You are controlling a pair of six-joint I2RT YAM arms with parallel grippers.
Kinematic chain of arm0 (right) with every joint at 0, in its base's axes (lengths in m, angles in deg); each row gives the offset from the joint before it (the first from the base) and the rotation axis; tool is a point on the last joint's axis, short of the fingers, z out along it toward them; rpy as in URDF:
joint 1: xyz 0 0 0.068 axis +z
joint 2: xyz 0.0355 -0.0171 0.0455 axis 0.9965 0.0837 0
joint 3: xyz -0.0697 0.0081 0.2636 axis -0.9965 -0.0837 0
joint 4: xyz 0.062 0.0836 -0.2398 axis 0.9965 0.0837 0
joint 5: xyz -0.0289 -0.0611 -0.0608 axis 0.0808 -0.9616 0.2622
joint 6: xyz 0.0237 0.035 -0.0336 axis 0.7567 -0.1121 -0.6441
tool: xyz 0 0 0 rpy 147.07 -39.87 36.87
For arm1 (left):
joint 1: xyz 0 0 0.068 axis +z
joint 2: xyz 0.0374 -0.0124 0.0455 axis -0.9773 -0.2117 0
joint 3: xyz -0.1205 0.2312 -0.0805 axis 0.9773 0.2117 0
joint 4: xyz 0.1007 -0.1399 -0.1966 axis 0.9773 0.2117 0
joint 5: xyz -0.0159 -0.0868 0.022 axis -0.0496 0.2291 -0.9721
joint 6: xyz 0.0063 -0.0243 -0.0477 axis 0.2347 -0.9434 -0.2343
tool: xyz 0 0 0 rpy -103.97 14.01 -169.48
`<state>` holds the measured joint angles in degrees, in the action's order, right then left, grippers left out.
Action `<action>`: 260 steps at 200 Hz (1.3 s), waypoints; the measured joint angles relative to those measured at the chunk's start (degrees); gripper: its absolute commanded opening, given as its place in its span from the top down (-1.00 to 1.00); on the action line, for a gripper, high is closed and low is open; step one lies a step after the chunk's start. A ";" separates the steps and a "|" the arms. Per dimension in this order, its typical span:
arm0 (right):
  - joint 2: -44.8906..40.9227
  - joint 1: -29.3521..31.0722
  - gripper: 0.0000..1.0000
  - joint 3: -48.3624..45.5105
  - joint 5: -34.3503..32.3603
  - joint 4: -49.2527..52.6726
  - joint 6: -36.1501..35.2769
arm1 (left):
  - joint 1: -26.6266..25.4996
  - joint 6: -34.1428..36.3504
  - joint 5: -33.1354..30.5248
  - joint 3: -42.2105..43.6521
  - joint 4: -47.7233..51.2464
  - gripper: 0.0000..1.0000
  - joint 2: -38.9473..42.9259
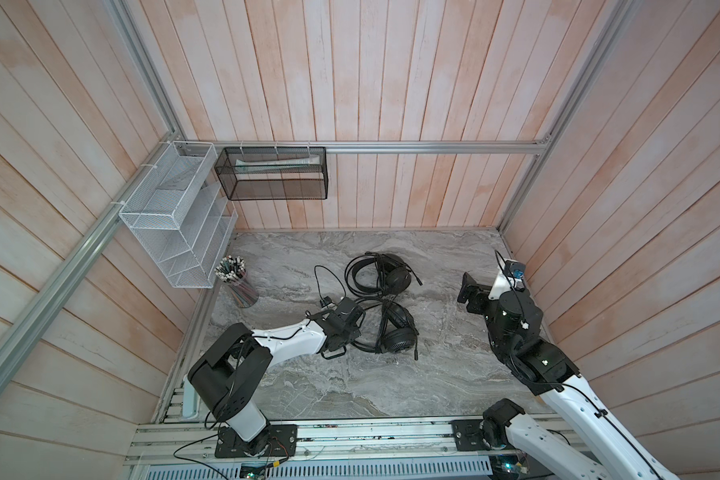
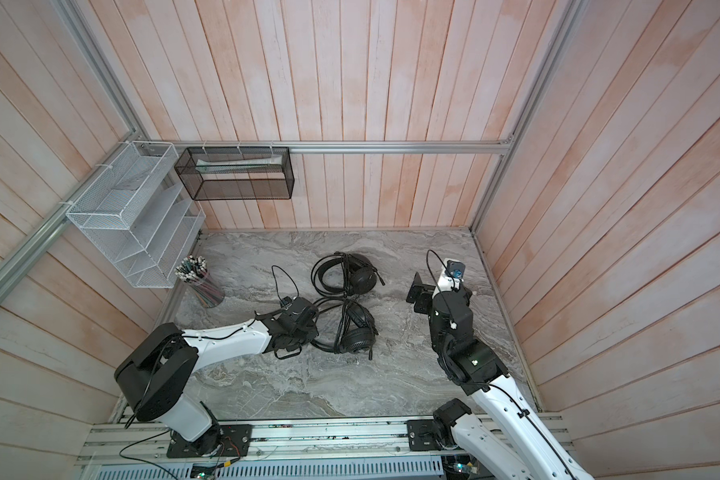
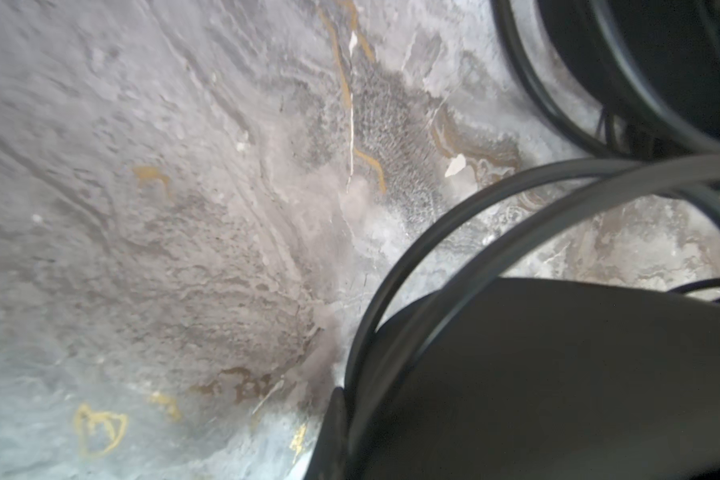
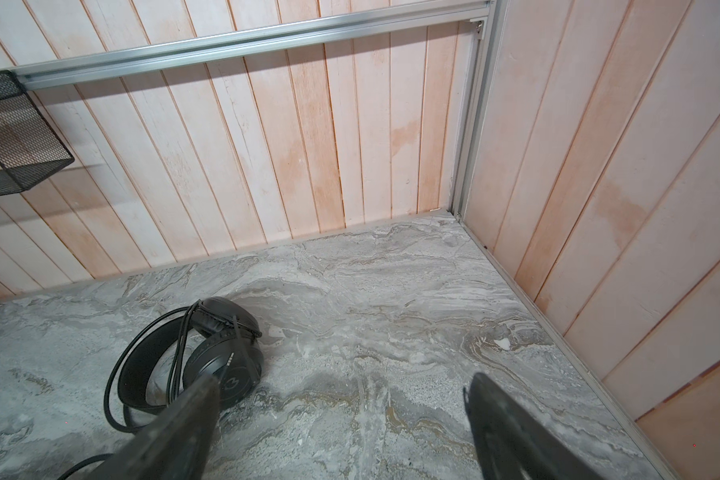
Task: Wrap the headphones
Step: 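Lower the wrapped headset with the left gripper onto the table nearer the robot, then open the left gripper and lift it off the headset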
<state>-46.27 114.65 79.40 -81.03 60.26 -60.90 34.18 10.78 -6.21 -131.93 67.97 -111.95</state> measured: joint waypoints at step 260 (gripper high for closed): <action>3.02 -0.02 -0.97 -0.63 -0.37 -2.08 0.52 | -2.80 2.47 -17.20 -2.54 2.29 -0.97 28.17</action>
<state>-43.25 114.63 78.77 -81.40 58.18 -60.37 31.38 13.25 -23.41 -134.46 70.26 -83.77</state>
